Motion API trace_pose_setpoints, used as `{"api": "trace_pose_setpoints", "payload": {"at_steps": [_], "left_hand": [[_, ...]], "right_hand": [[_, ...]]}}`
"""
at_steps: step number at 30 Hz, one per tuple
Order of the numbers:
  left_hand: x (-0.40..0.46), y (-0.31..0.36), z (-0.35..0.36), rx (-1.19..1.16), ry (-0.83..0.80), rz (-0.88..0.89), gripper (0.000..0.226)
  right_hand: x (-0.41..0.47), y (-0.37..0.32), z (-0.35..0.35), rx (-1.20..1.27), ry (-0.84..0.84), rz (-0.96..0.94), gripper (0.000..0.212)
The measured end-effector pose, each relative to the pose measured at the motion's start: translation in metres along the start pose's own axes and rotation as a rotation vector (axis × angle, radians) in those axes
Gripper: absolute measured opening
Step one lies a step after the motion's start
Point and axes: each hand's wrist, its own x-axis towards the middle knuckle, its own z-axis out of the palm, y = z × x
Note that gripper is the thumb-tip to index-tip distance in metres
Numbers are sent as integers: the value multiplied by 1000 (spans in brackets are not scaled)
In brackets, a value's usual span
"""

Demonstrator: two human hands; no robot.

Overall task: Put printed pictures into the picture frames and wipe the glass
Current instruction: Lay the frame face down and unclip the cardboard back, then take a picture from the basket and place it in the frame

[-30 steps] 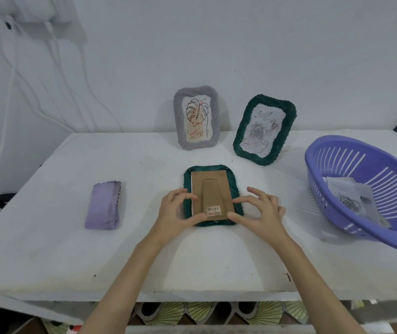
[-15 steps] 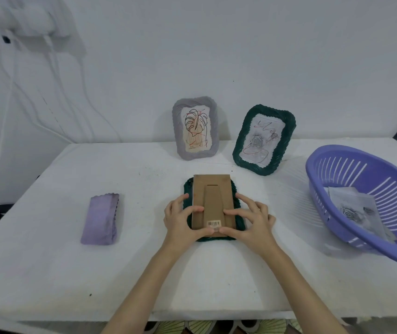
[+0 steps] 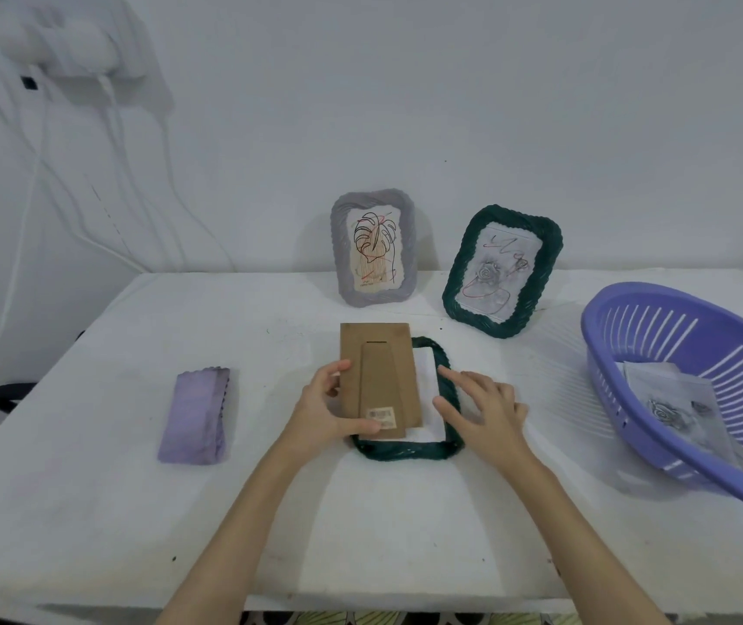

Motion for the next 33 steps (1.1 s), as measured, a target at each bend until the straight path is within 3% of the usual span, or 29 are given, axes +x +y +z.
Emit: {"api": "trace_pose_setpoints", "payload": {"at_steps": [4,9,11,17,21,24,27,33], "left_hand": [[-4,-7,-48,52,31,-26,85],[-10,-18,-81,139,37,-112,101],[-11,-19,-84,195,51,-125,94],[-13,-26,-81,590,-12,-117,101],[-10,-24,-81,797,-20,-98,95],[-9,-13,-67,709,21,6,95],[-1,0,-32,662,-84,129,89],[13,-5,-5,773,-163,139,83]], "right_hand": [[8,-5,3,-224,-89,-20,50],[10,-4,1,-276,-82,-20,53],[11,-4,1,-282,-87,-24,53],[10,-12,0,-230,142,-101,49],[13,-20,2,-203,133,-45,44],[18,-23,3,-203,101,15,47],[23,-27,5,-181,69,61,48],[28,-32,6,-46,71,163,45]]}}
